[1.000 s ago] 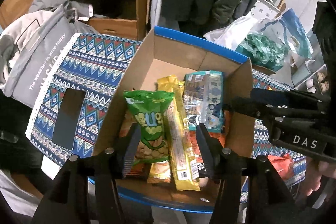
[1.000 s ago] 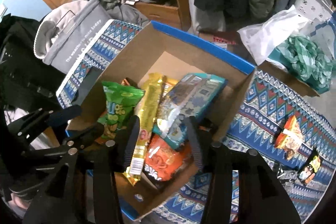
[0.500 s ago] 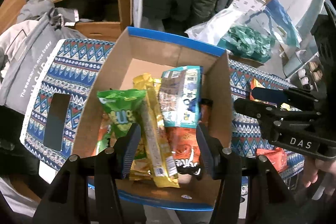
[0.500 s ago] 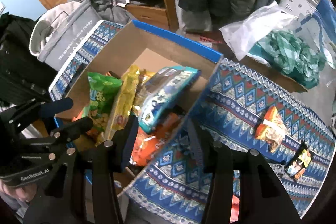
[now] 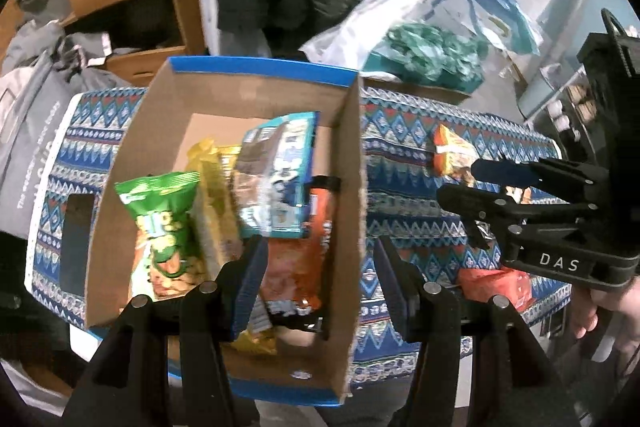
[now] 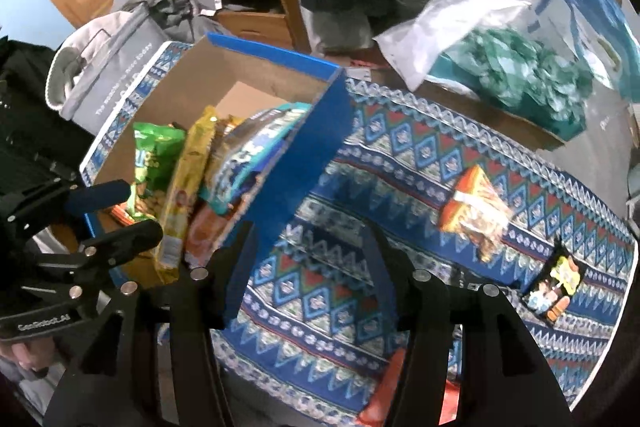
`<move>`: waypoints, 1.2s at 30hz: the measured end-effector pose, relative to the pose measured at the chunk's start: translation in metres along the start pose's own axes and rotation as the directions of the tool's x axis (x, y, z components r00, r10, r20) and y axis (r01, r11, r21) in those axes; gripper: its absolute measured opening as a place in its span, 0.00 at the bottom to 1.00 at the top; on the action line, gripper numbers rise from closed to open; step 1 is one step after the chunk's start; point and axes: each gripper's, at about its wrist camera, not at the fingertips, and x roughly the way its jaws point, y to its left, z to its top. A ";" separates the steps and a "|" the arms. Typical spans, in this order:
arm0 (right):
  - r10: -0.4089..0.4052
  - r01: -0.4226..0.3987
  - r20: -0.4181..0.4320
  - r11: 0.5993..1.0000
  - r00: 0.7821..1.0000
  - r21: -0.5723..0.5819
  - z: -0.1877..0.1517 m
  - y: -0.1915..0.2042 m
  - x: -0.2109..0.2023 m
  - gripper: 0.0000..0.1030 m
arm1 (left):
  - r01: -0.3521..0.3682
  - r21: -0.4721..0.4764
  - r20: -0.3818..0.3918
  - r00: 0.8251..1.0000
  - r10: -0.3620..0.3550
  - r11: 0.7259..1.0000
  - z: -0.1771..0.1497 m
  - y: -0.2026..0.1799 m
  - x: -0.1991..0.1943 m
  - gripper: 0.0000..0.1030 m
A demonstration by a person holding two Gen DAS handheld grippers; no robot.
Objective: Organize snacks
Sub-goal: 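Move both tools back over the remaining snacks on the tablecloth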
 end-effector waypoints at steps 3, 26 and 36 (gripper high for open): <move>-0.006 0.006 0.002 1.000 1.000 0.013 -0.007 -0.011 -0.002 0.58 | 0.004 0.021 -0.016 1.000 -0.004 1.000 0.000 -0.014 0.005 0.55; -0.038 0.042 -0.043 0.994 0.998 0.096 -0.058 -0.108 0.004 0.61 | 0.023 0.120 -0.141 0.990 -0.006 0.993 0.001 -0.105 0.063 0.56; -0.042 0.050 -0.095 0.996 0.995 0.079 -0.062 -0.150 0.025 0.66 | 0.000 0.148 -0.169 0.985 0.025 0.989 0.006 -0.129 0.107 0.56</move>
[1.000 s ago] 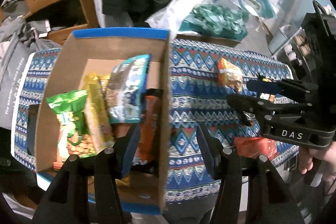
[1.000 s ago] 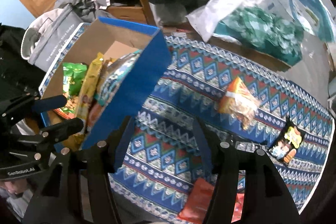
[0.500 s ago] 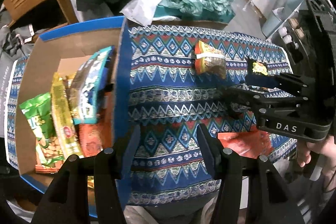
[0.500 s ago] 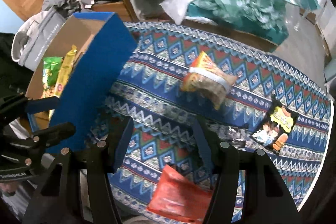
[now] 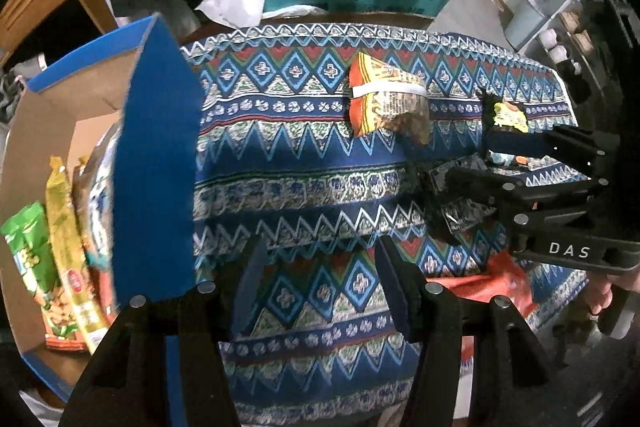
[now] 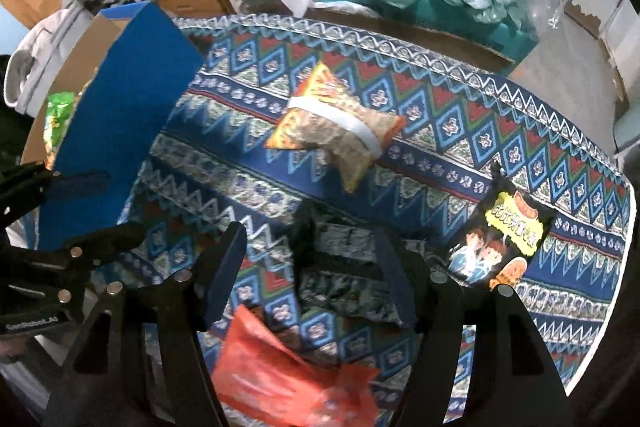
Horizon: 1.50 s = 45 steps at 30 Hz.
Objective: Organize snacks
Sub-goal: 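Move both tools back over the remaining snacks on the tablecloth, then grasp the black printed bag with the right tool and lift it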
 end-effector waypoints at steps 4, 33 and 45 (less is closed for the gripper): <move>0.026 -0.026 -0.011 1.000 1.000 0.017 0.003 -0.014 0.013 0.66 | -0.023 0.004 -0.003 1.000 0.024 1.000 0.008 -0.004 0.014 0.56; 0.126 -0.115 -0.100 0.987 0.987 0.111 -0.023 -0.065 0.040 0.70 | -0.001 0.021 -0.067 0.998 0.002 1.000 0.015 -0.013 0.040 0.56; -0.010 0.004 -0.063 0.995 0.998 -0.104 -0.057 -0.054 -0.004 0.72 | -0.007 0.044 -0.049 0.999 0.009 0.999 0.005 -0.020 0.030 0.61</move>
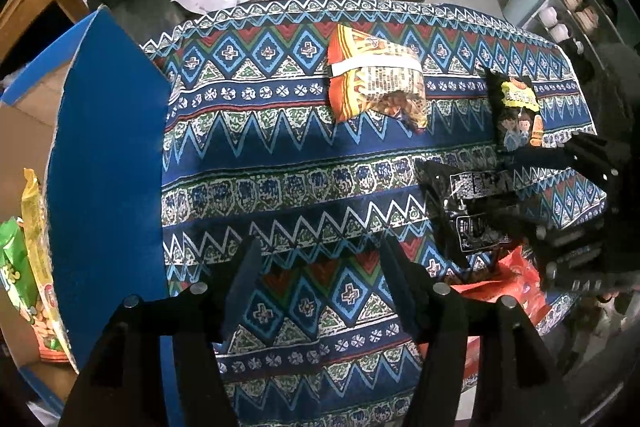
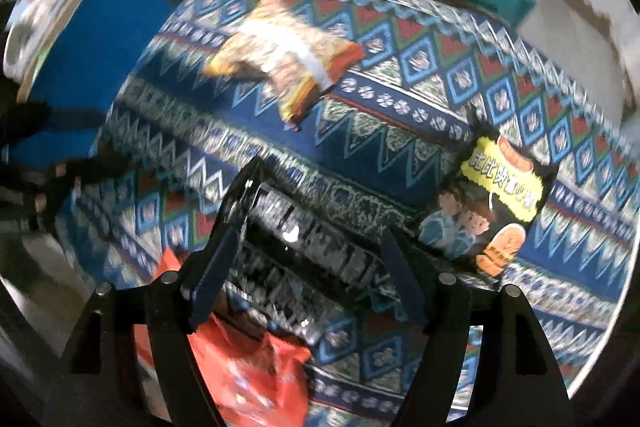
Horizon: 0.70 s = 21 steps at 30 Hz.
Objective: Organize snacks
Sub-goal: 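Grasp the black printed bag with the right tool and lift it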
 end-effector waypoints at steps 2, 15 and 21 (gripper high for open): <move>-0.031 0.030 -0.012 0.996 0.999 -0.087 -0.007 0.012 -0.002 0.72 | 0.004 0.003 -0.001 1.000 -0.004 1.000 -0.001 0.000 -0.001 0.61; -0.155 0.127 -0.044 0.918 0.987 -0.375 -0.023 0.050 0.025 0.72 | 0.004 0.022 -0.031 1.000 -0.004 1.000 -0.007 0.000 0.012 0.62; -0.145 0.119 -0.053 0.933 0.988 -0.340 -0.013 0.046 0.035 0.72 | 0.010 -0.009 -0.033 0.999 -0.011 1.000 -0.006 0.010 0.015 0.62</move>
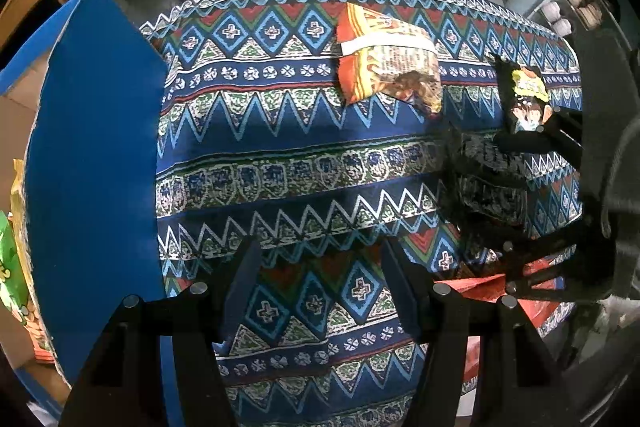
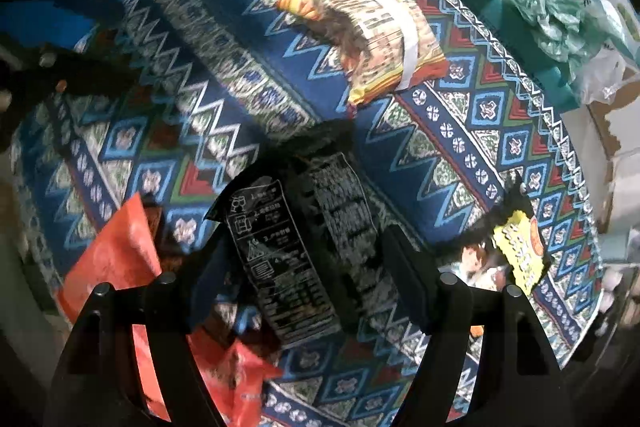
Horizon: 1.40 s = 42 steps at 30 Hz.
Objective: Organize snacks
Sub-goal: 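Grasp the black printed bag with the right tool and lift it, then grasp the orange bag with white band with the left tool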
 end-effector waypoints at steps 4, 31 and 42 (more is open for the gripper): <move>0.037 -0.036 -0.022 0.997 0.999 0.071 0.018 -0.009 0.013 0.72 | 0.003 -0.007 -0.003 1.000 -0.003 1.000 -0.001 0.006 0.001 0.62; 0.067 -0.157 0.187 0.838 0.980 0.523 0.044 -0.104 -0.033 0.60 | 0.094 -0.111 0.092 0.992 -0.084 0.989 0.046 0.001 -0.019 0.79; -0.017 -0.138 0.237 0.772 0.971 0.620 0.017 -0.105 -0.056 0.60 | 0.079 -0.077 0.103 0.992 -0.071 0.994 0.091 -0.023 -0.009 0.83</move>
